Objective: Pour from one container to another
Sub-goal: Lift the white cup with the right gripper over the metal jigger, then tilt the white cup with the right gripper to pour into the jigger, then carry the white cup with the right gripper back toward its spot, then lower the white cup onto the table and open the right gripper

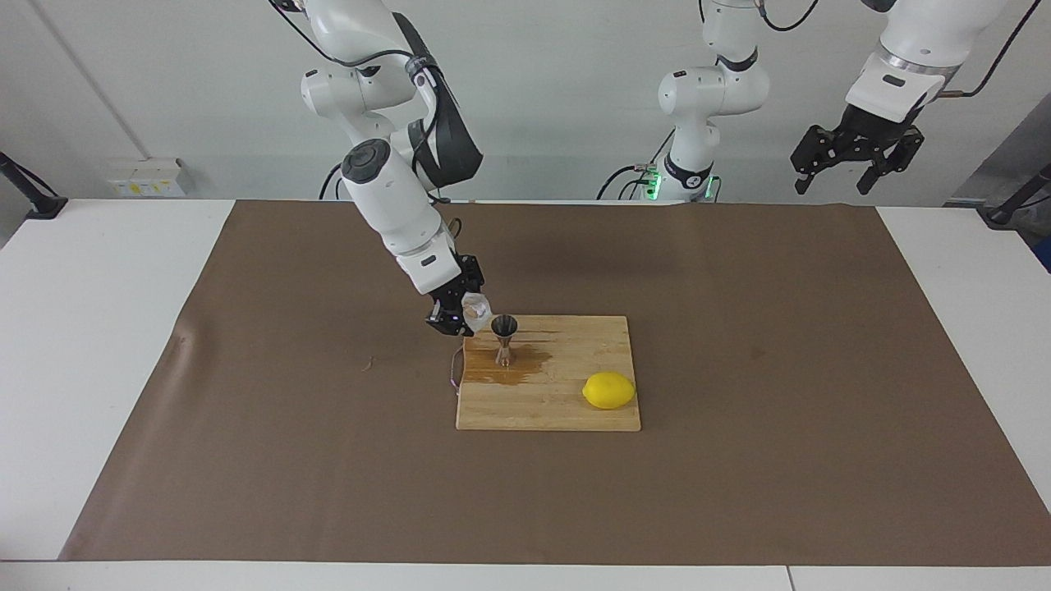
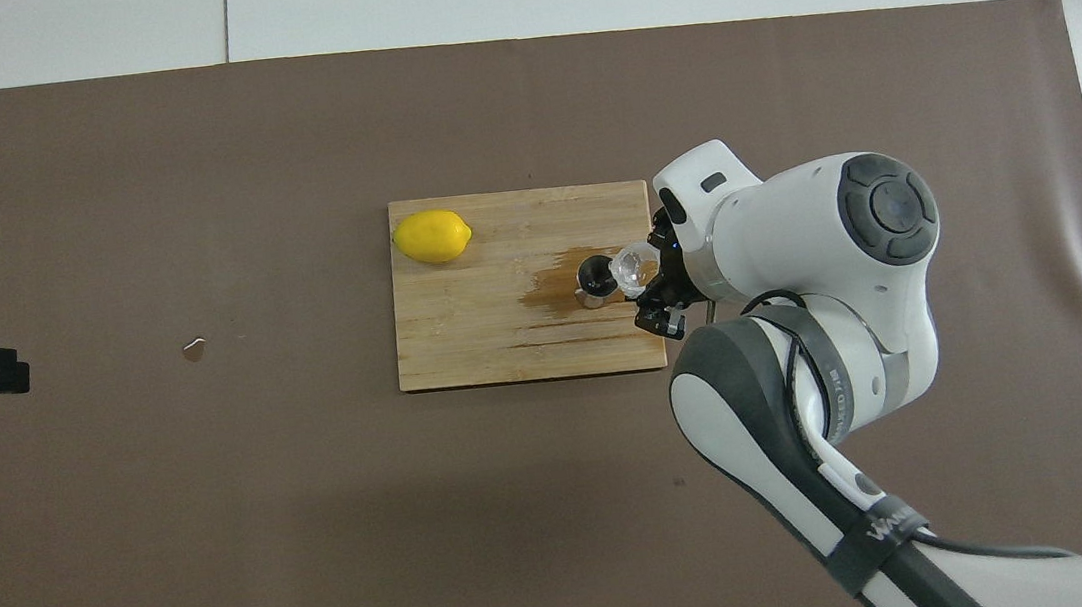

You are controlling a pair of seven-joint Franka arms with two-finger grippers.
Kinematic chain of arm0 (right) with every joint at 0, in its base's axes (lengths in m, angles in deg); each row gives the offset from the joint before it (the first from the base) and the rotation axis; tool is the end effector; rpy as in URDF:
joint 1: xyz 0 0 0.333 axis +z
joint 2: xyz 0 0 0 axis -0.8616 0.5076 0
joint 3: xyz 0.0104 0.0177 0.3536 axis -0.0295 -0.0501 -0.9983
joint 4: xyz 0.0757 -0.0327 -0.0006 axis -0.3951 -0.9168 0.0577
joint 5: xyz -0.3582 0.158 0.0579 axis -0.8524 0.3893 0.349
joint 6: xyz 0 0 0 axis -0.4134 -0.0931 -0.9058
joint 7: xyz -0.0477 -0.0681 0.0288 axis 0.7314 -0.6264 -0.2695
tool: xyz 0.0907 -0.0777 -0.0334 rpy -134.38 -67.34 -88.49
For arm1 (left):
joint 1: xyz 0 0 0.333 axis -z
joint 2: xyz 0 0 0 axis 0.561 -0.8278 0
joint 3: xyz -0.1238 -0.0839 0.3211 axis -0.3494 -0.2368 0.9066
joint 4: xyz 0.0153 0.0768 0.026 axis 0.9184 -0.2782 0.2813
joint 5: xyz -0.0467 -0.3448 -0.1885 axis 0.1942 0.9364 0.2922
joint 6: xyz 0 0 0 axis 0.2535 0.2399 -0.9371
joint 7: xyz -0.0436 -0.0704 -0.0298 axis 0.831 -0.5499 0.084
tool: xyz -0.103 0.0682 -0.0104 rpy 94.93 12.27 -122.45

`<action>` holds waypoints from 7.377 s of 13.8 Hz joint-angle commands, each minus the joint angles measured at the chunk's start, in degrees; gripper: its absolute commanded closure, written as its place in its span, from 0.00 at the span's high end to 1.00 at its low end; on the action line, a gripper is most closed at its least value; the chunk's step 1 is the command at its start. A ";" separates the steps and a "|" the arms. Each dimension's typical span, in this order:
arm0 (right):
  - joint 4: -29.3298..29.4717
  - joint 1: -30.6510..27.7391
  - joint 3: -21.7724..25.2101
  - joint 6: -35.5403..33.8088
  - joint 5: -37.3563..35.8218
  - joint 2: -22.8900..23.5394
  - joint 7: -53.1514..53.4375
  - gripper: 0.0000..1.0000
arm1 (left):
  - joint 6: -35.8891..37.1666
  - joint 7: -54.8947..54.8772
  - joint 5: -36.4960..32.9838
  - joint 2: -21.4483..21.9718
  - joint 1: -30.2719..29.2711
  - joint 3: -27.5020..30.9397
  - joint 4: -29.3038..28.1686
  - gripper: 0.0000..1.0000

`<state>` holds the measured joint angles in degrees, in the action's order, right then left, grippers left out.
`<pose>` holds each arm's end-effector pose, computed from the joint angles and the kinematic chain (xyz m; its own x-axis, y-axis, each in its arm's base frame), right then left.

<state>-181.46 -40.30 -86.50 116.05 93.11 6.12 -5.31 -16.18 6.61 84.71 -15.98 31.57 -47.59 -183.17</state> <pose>0.5728 0.2489 0.4369 0.2771 0.9189 0.2808 0.9543 -0.2973 0.0315 0.4958 -0.0337 0.6855 0.9971 -0.0724 0.0229 -0.0721 -0.9973 -0.0108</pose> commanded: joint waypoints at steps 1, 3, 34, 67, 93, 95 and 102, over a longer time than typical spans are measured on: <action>0.41 0.22 -0.01 -0.44 -3.97 -0.13 1.37 0.30 | 0.83 -0.19 -0.21 1.12 -0.60 -0.26 -0.60 1.00; 0.33 0.84 -0.01 -0.70 -7.13 -0.22 1.63 0.31 | 0.83 -0.10 -0.21 1.12 -0.60 -0.26 -0.60 1.00; 5.51 4.71 -0.10 -7.47 -21.56 1.18 10.42 0.36 | 0.83 -0.10 -0.21 1.12 -0.60 -0.26 -0.60 1.00; 5.95 3.22 -0.01 -6.59 -15.86 0.66 14.47 0.37 | 0.75 -0.10 -0.21 1.12 -0.60 -0.26 -0.60 1.00; -16.81 -24.29 0.25 5.79 29.75 -1.63 -57.68 0.39 | 0.83 -0.10 -0.21 1.12 -0.60 -0.26 -0.60 1.00; -17.51 -24.47 0.25 7.55 33.27 -0.75 -62.68 0.39 | 0.83 -0.11 -0.21 1.12 -0.60 -0.26 -0.60 1.00; -17.34 -24.92 0.25 7.73 39.79 2.94 -69.66 1.00 | 0.83 -0.19 -0.21 1.12 -0.60 -0.26 -0.60 1.00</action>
<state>-198.94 -65.09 -85.63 123.35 131.35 9.41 -74.29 -16.13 6.61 84.71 -15.98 31.57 -47.59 -183.17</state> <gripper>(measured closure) 0.405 0.000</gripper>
